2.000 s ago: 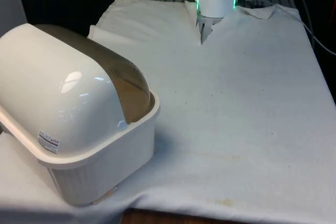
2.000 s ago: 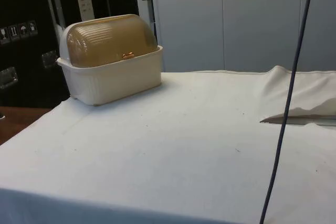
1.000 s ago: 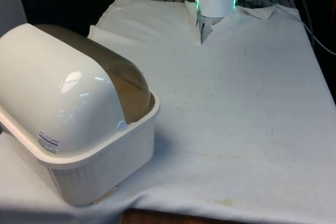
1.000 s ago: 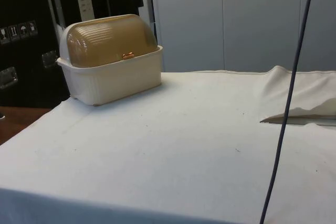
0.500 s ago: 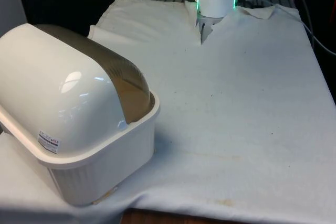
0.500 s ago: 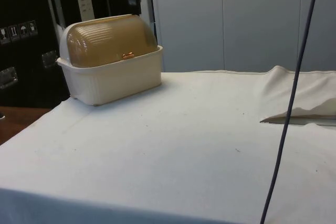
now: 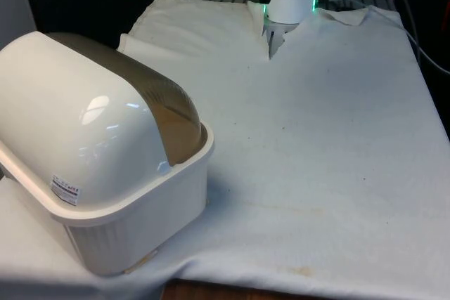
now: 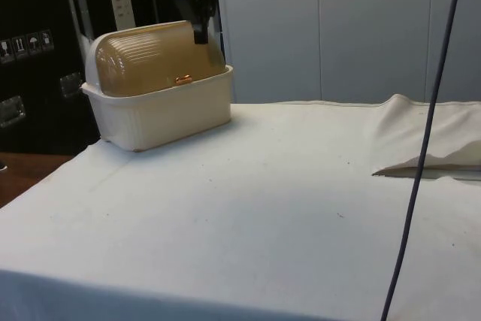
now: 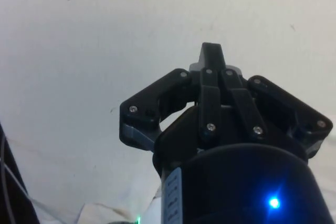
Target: Open the lid, then close it.
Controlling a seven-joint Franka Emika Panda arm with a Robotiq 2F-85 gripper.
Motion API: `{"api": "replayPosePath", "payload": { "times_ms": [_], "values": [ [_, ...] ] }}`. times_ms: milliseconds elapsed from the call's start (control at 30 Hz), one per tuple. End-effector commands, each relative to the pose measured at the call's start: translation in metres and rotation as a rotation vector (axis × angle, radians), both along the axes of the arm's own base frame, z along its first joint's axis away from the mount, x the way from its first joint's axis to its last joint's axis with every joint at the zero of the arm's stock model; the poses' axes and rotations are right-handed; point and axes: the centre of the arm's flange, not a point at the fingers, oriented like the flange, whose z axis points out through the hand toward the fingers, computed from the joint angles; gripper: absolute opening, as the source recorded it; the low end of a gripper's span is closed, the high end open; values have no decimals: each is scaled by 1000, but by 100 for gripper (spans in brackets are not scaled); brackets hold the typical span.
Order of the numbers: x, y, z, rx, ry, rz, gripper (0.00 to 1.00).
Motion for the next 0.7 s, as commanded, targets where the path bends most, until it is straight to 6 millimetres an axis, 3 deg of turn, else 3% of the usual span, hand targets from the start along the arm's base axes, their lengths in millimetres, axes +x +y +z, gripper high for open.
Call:
{"api": "replayPosePath", "payload": {
  "times_ms": [0,667],
  "values": [
    [1,-5,-8,1,-11,-13,0],
    [11,-41,-84,-4,-35,-91,0]
  ]
}}
